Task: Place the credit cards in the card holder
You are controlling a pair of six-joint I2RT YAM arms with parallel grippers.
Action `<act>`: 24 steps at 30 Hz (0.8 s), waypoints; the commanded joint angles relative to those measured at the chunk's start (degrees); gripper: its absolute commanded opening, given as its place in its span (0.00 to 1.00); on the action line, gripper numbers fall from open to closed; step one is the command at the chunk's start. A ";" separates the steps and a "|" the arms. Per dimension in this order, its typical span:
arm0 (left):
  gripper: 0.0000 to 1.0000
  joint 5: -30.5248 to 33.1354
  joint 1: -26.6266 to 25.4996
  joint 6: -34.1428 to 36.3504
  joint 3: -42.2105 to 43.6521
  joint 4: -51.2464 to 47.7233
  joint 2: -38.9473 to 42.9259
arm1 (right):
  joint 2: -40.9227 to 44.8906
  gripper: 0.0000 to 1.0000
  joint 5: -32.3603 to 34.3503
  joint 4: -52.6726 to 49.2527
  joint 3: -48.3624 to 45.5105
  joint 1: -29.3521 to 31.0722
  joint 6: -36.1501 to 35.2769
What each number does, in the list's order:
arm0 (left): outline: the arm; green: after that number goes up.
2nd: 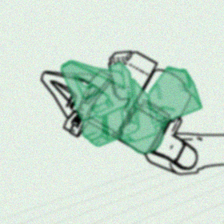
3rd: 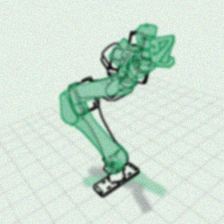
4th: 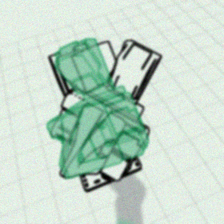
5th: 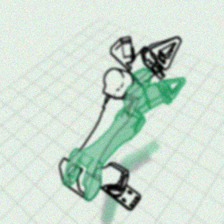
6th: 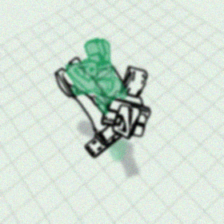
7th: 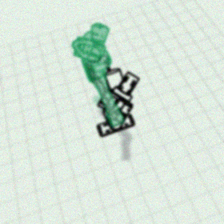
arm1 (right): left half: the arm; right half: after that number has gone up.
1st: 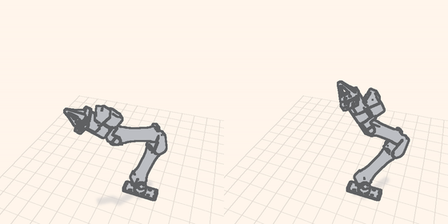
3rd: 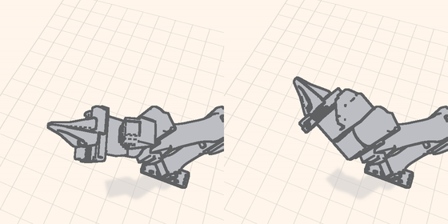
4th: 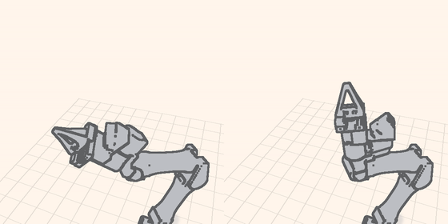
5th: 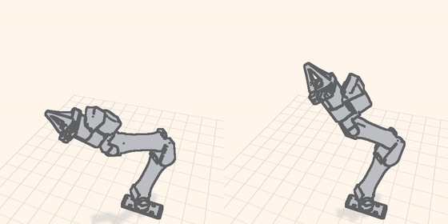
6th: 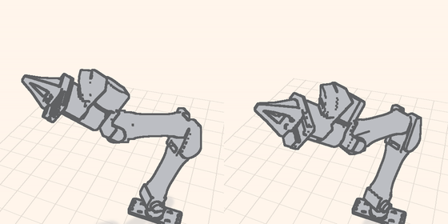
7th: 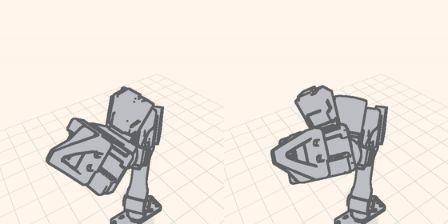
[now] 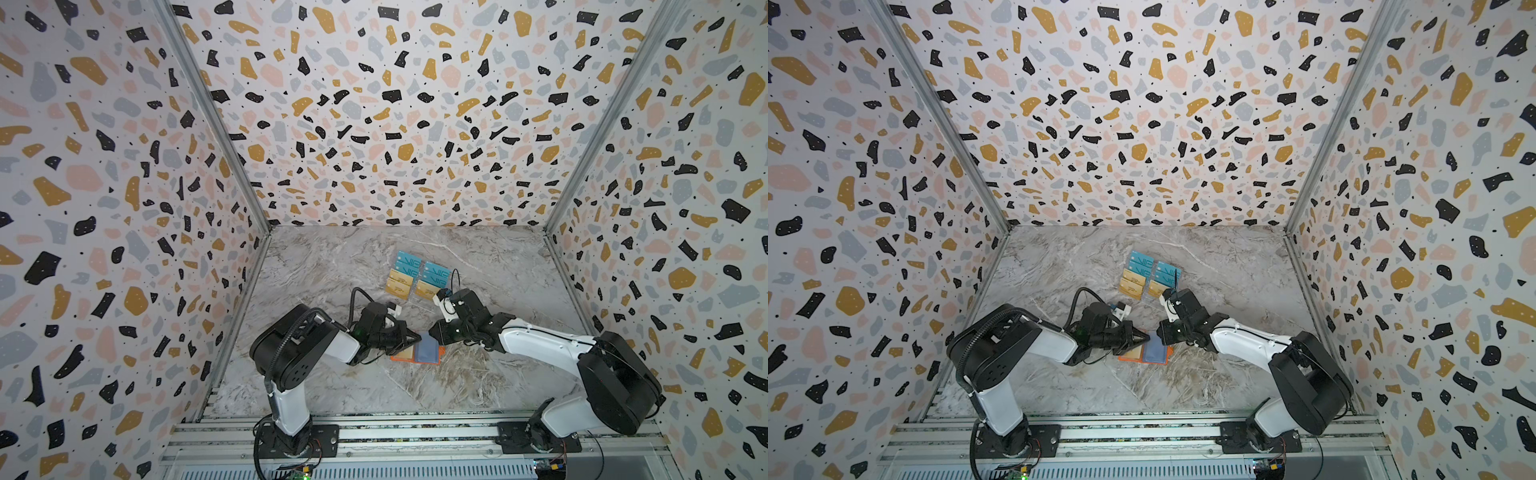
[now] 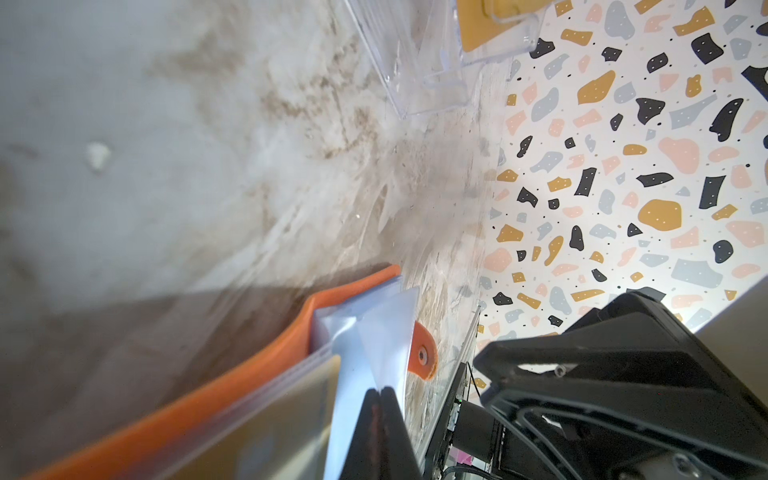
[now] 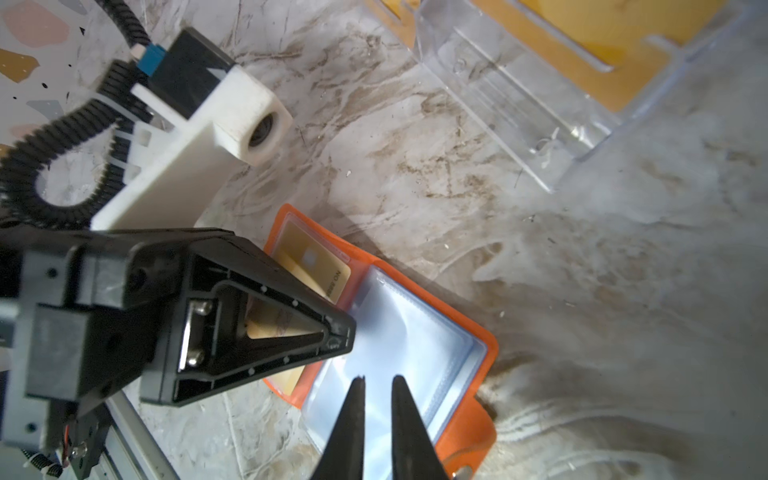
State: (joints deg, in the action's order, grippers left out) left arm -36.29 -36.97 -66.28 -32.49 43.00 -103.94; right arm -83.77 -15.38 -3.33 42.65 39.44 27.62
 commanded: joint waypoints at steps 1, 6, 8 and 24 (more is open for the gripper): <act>0.00 -0.53 0.14 -0.14 1.11 2.92 1.45 | 1.52 0.16 -1.82 -0.37 -1.49 -0.24 0.90; 0.00 -0.71 0.84 -1.22 2.37 5.57 2.29 | 1.85 0.16 -4.40 -0.21 -2.89 -0.23 0.86; 0.00 -1.02 1.11 -1.83 2.69 6.48 2.55 | 2.50 0.16 -4.07 -0.68 -3.68 -0.49 0.93; 0.00 -1.31 1.73 -1.75 3.32 6.68 3.73 | 1.70 0.16 -4.98 0.03 -4.95 -2.61 0.81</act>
State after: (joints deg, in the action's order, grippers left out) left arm -36.64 -35.66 -68.20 -29.89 46.65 -101.89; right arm -81.71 -19.66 -3.31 37.87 36.86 28.25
